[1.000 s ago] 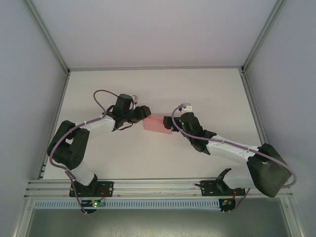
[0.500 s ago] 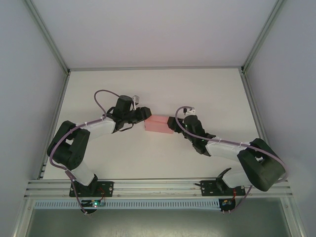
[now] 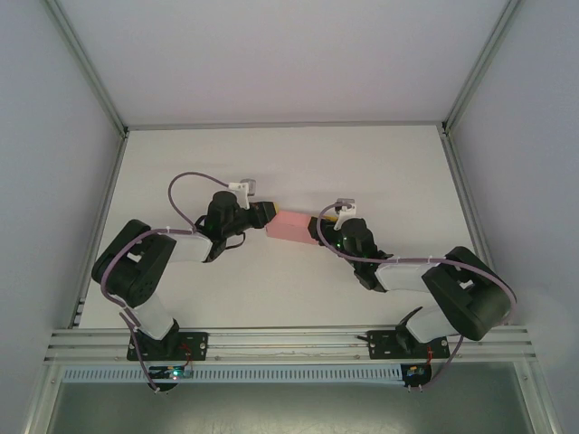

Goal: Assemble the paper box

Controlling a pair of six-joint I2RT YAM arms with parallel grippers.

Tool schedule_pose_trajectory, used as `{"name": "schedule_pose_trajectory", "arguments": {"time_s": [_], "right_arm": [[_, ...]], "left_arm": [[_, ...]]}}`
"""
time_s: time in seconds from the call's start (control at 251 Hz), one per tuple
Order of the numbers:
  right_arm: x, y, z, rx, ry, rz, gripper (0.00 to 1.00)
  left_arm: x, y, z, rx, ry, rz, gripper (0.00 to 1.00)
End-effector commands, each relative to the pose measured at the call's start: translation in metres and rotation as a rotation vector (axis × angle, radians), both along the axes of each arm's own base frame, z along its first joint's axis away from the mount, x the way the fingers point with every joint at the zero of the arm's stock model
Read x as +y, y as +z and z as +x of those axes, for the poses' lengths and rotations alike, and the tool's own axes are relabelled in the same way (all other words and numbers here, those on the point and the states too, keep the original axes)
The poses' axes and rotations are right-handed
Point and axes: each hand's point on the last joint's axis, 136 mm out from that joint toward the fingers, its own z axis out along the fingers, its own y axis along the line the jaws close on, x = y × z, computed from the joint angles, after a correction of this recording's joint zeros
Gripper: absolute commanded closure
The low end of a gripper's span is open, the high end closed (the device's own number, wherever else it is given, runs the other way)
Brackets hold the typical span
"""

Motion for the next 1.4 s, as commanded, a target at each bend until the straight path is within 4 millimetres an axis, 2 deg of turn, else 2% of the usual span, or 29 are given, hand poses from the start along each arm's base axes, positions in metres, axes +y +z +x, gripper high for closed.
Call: {"name": "schedule_pose_trajectory", "arguments": {"time_s": [0.0, 0.08, 0.231, 0.395, 0.495, 0.603, 0.67, 0.686, 0.722, 0.866, 0.986, 1.193, 1.233, 1.257, 1.397], "right_arm": [[-0.025, -0.085, -0.035, 0.18, 0.07, -0.267, 0.69], [-0.031, -0.096, -0.039, 0.181, 0.082, -0.269, 0.78], [-0.028, -0.096, -0.039, 0.119, 0.124, -0.239, 0.83], [-0.022, -0.095, -0.041, 0.017, 0.203, -0.255, 1.0], [-0.017, -0.088, -0.037, 0.015, 0.21, -0.222, 1.0], [-0.014, -0.081, -0.028, 0.051, 0.192, -0.218, 1.0], [-0.019, -0.08, -0.024, 0.104, 0.151, -0.227, 0.94], [-0.016, -0.072, -0.017, 0.1, 0.14, -0.221, 0.92], [-0.018, -0.069, -0.012, 0.127, 0.12, -0.232, 0.88], [-0.015, -0.046, 0.003, 0.171, 0.071, -0.221, 0.74], [-0.009, -0.021, 0.013, 0.163, 0.05, -0.177, 0.69], [-0.017, 0.01, 0.021, 0.139, -0.032, -0.152, 0.51], [-0.018, 0.015, 0.023, 0.133, -0.044, -0.157, 0.46], [-0.019, 0.018, 0.025, 0.127, -0.044, -0.163, 0.44], [-0.016, 0.045, 0.034, 0.066, -0.031, -0.172, 0.29]], "left_arm": [[0.015, -0.103, -0.052, 0.241, -0.059, 0.235, 0.87], [0.015, -0.108, -0.053, 0.254, -0.069, 0.258, 0.89], [0.012, -0.113, -0.054, 0.267, -0.086, 0.245, 0.9], [0.011, -0.116, -0.055, 0.279, -0.088, 0.243, 0.9], [0.01, -0.114, -0.055, 0.28, -0.093, 0.245, 0.91], [0.007, -0.102, -0.051, 0.274, -0.093, 0.24, 0.85], [0.006, -0.091, -0.045, 0.271, -0.091, 0.246, 0.78], [0.005, -0.089, -0.043, 0.271, -0.091, 0.251, 0.78], [0.002, -0.081, -0.039, 0.263, -0.101, 0.253, 0.74], [-0.009, -0.052, -0.021, 0.228, -0.112, 0.235, 0.49], [-0.013, -0.038, -0.008, 0.22, -0.096, 0.24, 0.28], [-0.014, -0.016, 0.002, 0.173, -0.083, 0.25, 0.15], [-0.011, -0.012, 0.005, 0.164, -0.055, 0.254, 0.09], [-0.009, -0.008, 0.008, 0.157, -0.039, 0.259, 0.0], [-0.004, 0.023, 0.023, 0.098, 0.015, 0.279, 0.0]]}}
